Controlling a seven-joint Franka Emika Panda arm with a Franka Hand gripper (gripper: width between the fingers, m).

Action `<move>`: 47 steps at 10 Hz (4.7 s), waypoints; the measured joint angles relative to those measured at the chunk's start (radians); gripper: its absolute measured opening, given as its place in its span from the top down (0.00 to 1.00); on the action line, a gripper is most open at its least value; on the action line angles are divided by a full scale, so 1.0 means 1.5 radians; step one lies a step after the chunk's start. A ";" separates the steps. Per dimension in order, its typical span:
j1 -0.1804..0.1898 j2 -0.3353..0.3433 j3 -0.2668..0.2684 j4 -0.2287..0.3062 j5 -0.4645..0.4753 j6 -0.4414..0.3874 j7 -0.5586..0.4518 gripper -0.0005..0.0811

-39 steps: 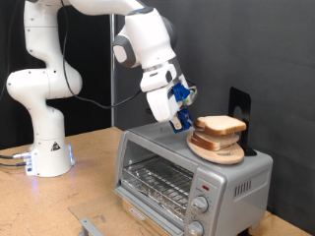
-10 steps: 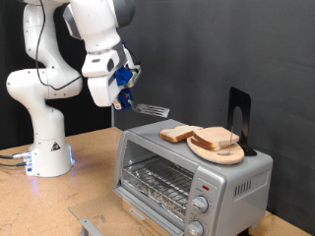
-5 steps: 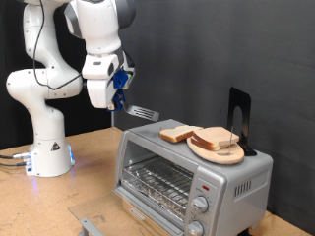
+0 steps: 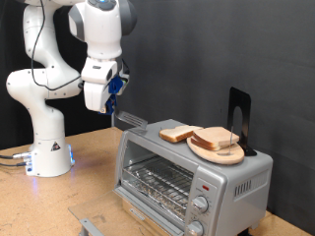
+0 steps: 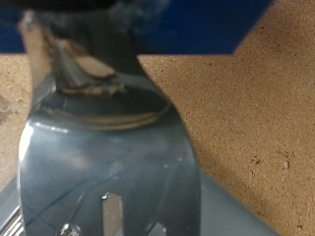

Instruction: Make a piece of toast with the oven

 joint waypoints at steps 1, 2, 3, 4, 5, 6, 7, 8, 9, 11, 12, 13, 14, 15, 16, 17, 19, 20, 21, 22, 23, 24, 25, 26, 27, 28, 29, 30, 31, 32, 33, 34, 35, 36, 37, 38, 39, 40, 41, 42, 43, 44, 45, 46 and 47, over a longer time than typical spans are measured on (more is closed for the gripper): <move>0.000 -0.001 0.010 -0.011 0.001 0.014 0.003 0.50; 0.001 -0.002 0.019 -0.021 0.004 0.028 0.005 0.50; 0.003 -0.005 0.027 -0.029 0.010 0.044 0.005 0.50; 0.004 -0.009 0.035 -0.038 0.017 0.061 0.006 0.50; 0.005 -0.011 0.043 -0.046 0.026 0.079 0.009 0.50; 0.005 -0.012 0.051 -0.052 0.034 0.096 0.019 0.50; 0.005 -0.011 0.058 -0.054 0.042 0.110 0.029 0.50; 0.005 -0.011 0.064 -0.055 0.050 0.121 0.036 0.50; 0.005 -0.010 0.069 -0.055 0.058 0.131 0.046 0.50; 0.005 0.003 0.078 -0.047 0.068 0.149 0.065 0.50; 0.005 0.012 0.081 -0.038 0.072 0.152 0.074 0.50; 0.005 0.021 0.085 -0.030 0.076 0.158 0.080 0.50; 0.005 0.030 0.086 -0.024 0.081 0.168 0.083 0.50; 0.005 0.038 0.085 -0.019 0.086 0.176 0.084 0.50; 0.004 0.046 0.085 -0.014 0.090 0.184 0.086 0.50; 0.002 0.054 0.085 -0.007 0.093 0.189 0.090 0.50; 0.000 0.072 0.085 0.008 0.094 0.191 0.101 0.50; -0.001 0.081 0.084 0.015 0.094 0.191 0.104 0.50; -0.002 0.089 0.084 0.021 0.094 0.191 0.105 0.50; -0.003 0.095 0.084 0.025 0.094 0.191 0.105 0.50; -0.003 0.097 0.084 0.028 0.094 0.192 0.105 0.50; -0.003 0.101 0.084 0.030 0.094 0.192 0.105 0.50; -0.003 0.103 0.084 0.032 0.094 0.192 0.105 0.50; -0.003 0.104 0.084 0.032 0.094 0.191 0.105 0.50; -0.003 0.104 0.084 0.032 0.094 0.191 0.105 0.50; -0.003 0.104 0.083 0.032 0.094 0.187 0.104 0.50; -0.003 0.103 0.081 0.031 0.093 0.177 0.097 0.50; -0.003 0.100 0.077 0.028 0.091 0.161 0.085 0.50; -0.003 0.091 0.072 0.022 0.091 0.144 0.067 0.50; -0.003 0.078 0.068 0.012 0.091 0.128 0.049 0.50; -0.003 0.060 0.064 0.000 0.091 0.113 0.032 0.50; -0.002 0.041 0.062 -0.012 0.094 0.100 0.015 0.50; 0.002 0.024 0.060 -0.020 0.110 0.080 0.002 0.50; 0.009 0.011 0.059 -0.021 0.134 0.057 -0.005 0.50; 0.021 0.001 0.060 -0.016 0.165 0.031 -0.004 0.50; 0.032 -0.009 0.065 -0.009 0.186 0.017 0.013 0.50; 0.040 -0.020 0.078 -0.002 0.200 0.009 0.050 0.50; 0.045 -0.032 0.095 0.003 0.211 0.007 0.099 0.50; 0.049 -0.043 0.120 0.007 0.216 0.007 0.161 0.50; 0.053 -0.053 0.148 0.010 0.216 0.008 0.216 0.50; 0.055 -0.059 0.173 0.011 0.216 0.009 0.255 0.50; 0.056 -0.061 0.192 0.011 0.217 0.010 0.288 0.50; 0.056 -0.061 0.210 0.011 0.222 0.018 0.328 0.50; 0.055 -0.061 0.225 0.008 0.236 0.041 0.363 0.50; 0.055 -0.061 0.236 0.003 0.249 0.071 0.390 0.50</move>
